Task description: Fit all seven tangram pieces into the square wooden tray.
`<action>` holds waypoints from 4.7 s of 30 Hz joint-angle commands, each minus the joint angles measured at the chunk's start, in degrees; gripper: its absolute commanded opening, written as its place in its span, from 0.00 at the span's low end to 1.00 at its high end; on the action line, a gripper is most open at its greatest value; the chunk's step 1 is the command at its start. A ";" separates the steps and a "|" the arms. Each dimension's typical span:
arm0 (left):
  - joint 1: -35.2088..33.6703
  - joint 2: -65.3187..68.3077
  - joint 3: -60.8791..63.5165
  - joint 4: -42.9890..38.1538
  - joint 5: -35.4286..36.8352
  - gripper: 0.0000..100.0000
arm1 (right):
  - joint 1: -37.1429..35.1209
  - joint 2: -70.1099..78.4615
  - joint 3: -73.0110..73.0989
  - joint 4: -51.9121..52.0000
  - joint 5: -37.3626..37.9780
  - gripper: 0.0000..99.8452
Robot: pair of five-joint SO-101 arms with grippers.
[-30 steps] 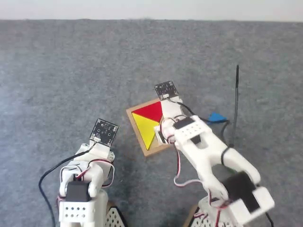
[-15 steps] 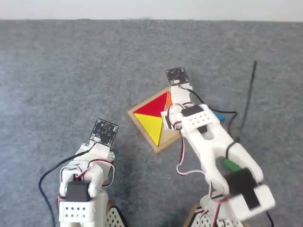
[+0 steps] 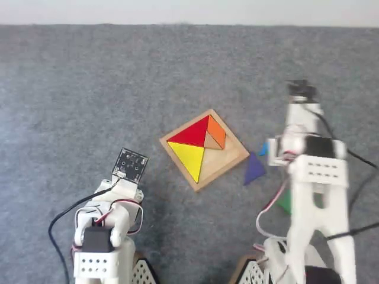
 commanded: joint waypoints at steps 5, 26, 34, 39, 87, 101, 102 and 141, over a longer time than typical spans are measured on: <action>-0.26 -1.32 -0.40 0.18 -0.62 0.02 | 7.69 9.27 -3.16 15.69 18.81 0.25; -0.26 -1.32 -0.40 0.18 -0.62 0.02 | 15.60 8.04 11.69 6.64 -5.36 0.25; -0.26 -1.32 -0.40 0.18 -0.62 0.02 | 15.34 16.31 11.34 0.66 -5.01 0.25; -0.26 -1.32 -0.40 0.18 -0.62 0.02 | 14.29 26.95 6.07 -0.75 -5.54 0.24; -0.26 -1.32 -0.40 0.18 -0.62 0.02 | -7.34 5.93 9.05 2.68 0.18 0.26; -0.26 -1.32 -0.40 0.18 -0.62 0.02 | -6.90 28.53 7.30 -9.01 0.35 0.28; -0.26 -1.32 -0.40 0.18 -0.62 0.02 | -6.90 28.62 7.30 -8.92 0.26 0.25; -0.26 -1.32 -0.40 0.18 -0.62 0.02 | -33.54 47.78 -40.44 5.05 34.73 0.03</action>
